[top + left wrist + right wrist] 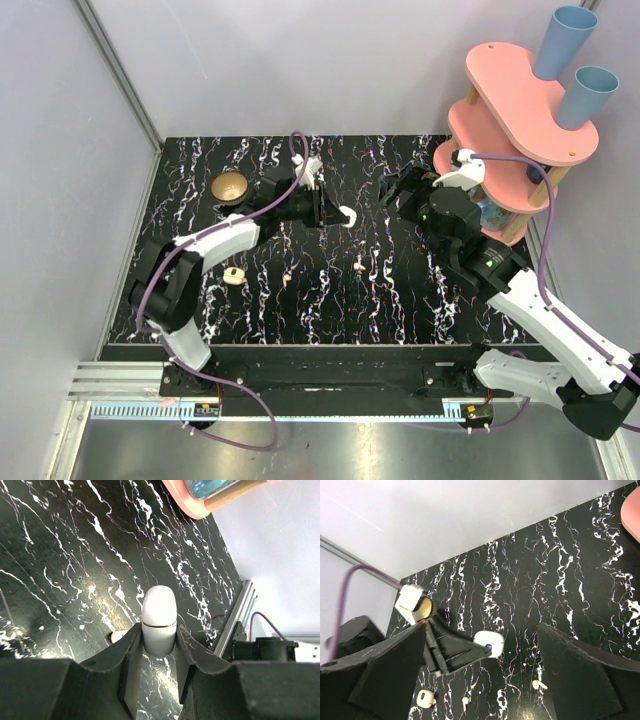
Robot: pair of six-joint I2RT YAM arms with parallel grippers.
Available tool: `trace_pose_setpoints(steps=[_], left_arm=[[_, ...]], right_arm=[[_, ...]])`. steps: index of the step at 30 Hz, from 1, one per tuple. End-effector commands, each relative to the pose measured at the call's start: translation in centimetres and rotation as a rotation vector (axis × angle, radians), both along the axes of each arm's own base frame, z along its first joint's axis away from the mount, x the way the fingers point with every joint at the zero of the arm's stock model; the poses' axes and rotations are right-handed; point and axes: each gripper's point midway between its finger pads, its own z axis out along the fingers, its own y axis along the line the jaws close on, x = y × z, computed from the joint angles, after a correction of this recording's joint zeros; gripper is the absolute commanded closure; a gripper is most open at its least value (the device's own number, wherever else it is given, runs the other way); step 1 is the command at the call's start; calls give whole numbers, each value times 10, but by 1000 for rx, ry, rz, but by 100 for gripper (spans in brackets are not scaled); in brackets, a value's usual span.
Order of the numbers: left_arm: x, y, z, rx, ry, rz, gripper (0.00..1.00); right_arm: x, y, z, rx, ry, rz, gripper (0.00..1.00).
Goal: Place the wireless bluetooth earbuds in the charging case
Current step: Place the charging case with the earbuds at the center of the board.
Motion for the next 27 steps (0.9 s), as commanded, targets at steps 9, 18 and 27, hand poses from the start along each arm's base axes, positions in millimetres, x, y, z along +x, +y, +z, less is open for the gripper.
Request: trace_pose_setpoints(steps=[9, 18, 27], left_arm=[[57, -32, -19, -156, 128, 93, 100], [89, -33, -66, -92, 239, 179, 98], [100, -32, -103, -37, 293, 205, 99]], right_arm=[[-4, 0, 1, 5, 20, 27, 0], [-12, -9, 0, 26, 14, 11, 0], [-14, -14, -1, 50, -4, -5, 0]])
